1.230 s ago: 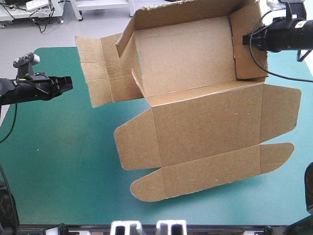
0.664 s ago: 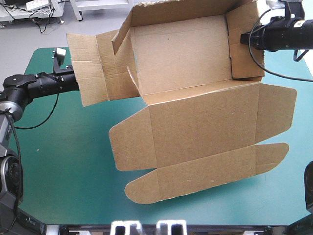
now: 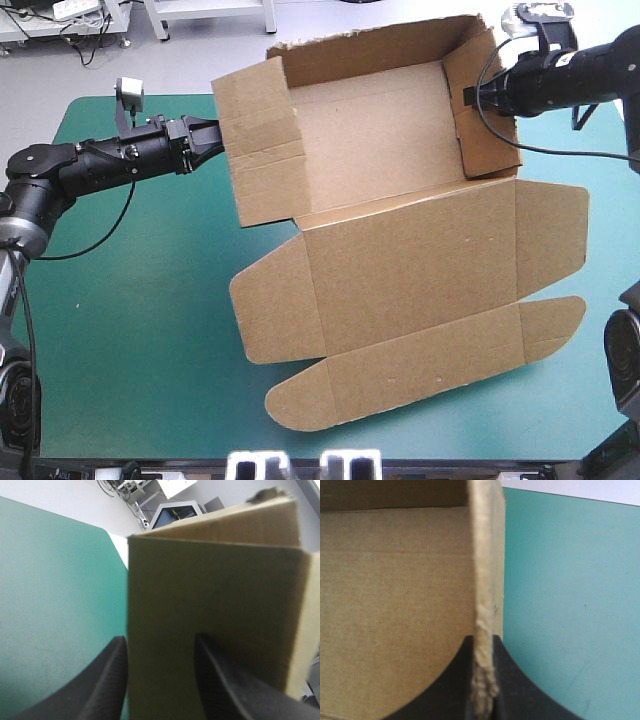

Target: Fold the box

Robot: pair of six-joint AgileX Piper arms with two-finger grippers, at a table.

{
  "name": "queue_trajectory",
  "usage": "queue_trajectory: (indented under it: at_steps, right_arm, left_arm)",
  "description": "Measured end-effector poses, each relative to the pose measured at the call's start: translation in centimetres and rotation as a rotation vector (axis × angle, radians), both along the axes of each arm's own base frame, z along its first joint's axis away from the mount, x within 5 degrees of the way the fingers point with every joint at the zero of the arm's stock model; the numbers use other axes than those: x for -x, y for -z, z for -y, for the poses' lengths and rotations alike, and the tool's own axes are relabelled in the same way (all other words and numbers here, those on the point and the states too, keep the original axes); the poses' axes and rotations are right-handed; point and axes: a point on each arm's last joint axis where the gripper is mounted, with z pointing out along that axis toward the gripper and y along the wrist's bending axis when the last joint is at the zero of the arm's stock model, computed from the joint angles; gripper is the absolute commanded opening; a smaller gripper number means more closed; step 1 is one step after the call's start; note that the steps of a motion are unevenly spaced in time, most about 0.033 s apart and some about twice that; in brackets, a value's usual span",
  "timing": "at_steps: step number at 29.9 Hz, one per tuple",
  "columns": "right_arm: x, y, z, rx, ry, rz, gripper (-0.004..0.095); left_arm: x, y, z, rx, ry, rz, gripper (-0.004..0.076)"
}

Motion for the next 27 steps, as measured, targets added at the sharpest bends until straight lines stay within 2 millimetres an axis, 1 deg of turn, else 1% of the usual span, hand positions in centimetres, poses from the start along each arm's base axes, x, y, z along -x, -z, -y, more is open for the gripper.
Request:
queue_trajectory:
  at_steps: [4, 14, 21, 27]
  right_arm:
    - [-0.5, 0.7, -1.3, 0.016, -0.021, -0.024, -0.0023]
    - [-0.7, 1.6, -4.2, 0.031, -0.040, -0.062, -0.0023]
    - [-1.5, 2.1, -4.6, 0.008, -0.011, -0.059, -0.0023]
    - [-1.9, 2.4, -4.7, -0.002, -0.001, -0.064, -0.0023]
  left_arm:
    - [1.1, -0.9, 0.2, -0.025, 0.008, 0.019, 0.0358]
    - [2.7, -1.5, 0.2, -0.132, 0.014, 0.026, 0.0358]
    - [3.3, -1.3, 0.3, -0.199, 0.022, 0.006, 0.0358]
    - [3.8, -1.5, 1.1, -0.204, 0.048, 0.005, 0.0358]
